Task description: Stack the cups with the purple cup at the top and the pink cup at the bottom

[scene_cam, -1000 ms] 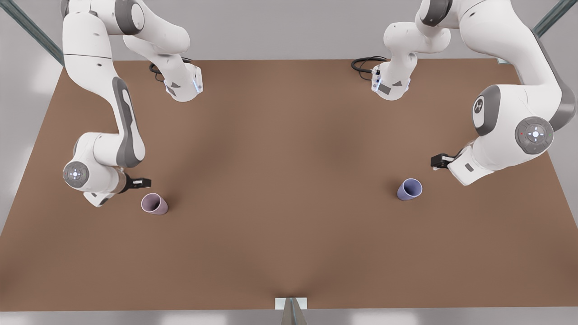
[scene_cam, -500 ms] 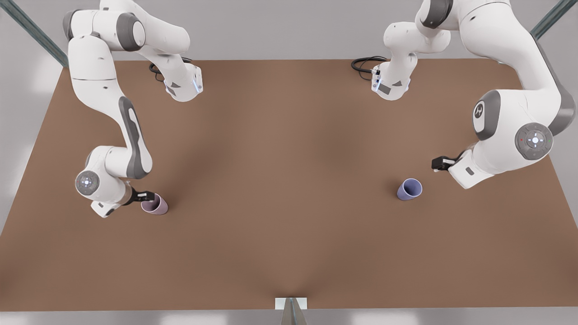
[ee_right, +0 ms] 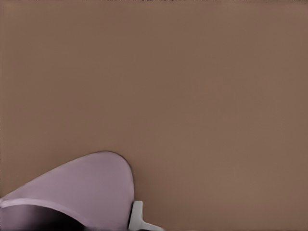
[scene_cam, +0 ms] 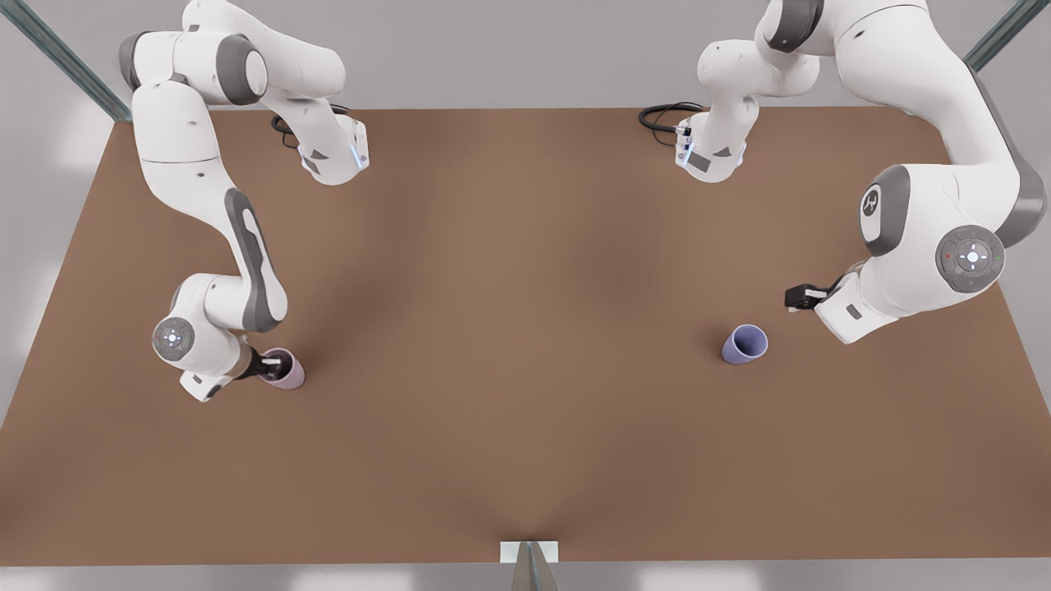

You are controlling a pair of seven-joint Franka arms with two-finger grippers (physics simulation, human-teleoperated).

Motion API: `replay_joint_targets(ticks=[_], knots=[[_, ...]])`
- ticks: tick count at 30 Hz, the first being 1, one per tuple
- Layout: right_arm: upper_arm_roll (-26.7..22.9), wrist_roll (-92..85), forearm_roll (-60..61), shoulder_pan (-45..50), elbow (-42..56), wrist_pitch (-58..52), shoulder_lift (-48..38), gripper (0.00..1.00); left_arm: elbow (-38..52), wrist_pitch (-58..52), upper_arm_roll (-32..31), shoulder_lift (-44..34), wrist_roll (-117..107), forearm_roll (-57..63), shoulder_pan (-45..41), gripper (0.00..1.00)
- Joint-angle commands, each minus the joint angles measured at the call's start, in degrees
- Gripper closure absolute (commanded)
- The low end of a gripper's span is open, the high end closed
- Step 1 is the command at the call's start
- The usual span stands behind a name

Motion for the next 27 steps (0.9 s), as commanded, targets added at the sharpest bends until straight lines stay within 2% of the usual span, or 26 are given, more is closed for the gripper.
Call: replay_joint_targets(ticks=[1,5,10,11,12,14,16,18,21,22,27], knots=[[0.00,-0.35,0.17,0.09,0.19,0.13,-0.11,0.79,-0.02,-0.24,0.00,-0.07,0.04,0.03,0.00,0.00],[0.61,1.40,0.34,0.17,0.37,-1.53,-1.86,0.79,0.07,-0.68,0.00,-0.34,0.04,0.03,-0.09,0.00],[13.52,23.80,0.52,0.26,1.34,-9.01,-7.84,0.79,0.07,-0.59,0.00,-0.34,0.13,0.03,0.00,0.00],[18.26,31.88,0.52,0.87,1.42,-9.01,-8.72,0.79,0.07,-0.59,0.00,-0.25,0.13,0.03,0.00,0.00],[18.80,37.61,0.52,4.47,2.39,-9.71,-9.08,0.79,0.07,-0.59,0.00,-0.16,0.13,0.03,0.00,0.00],[18.72,49.39,0.61,11.68,7.57,-9.89,-6.71,0.79,0.07,-0.59,0.00,-0.16,0.13,0.03,0.00,0.00],[18.72,58.79,1.04,19.06,17.14,-10.85,-1.00,0.79,0.07,-0.59,0.00,-0.16,0.13,0.03,0.00,0.00],[17.49,70.92,0.78,27.86,37.88,-20.69,10.43,0.79,0.07,-0.50,0.00,-0.07,0.13,0.03,0.09,0.00],[13.62,76.29,0.69,35.41,53.80,-20.70,22.38,0.79,0.07,-0.24,0.35,0.28,0.13,0.03,0.09,0.00],[11.60,78.14,0.69,37.26,56.88,-20.87,25.29,0.79,0.07,-0.24,0.35,0.28,0.13,0.03,0.09,0.00],[9.58,80.16,0.69,38.58,58.64,-16.31,30.91,0.79,0.07,-0.24,0.35,0.54,0.13,0.03,0.00,0.00]])
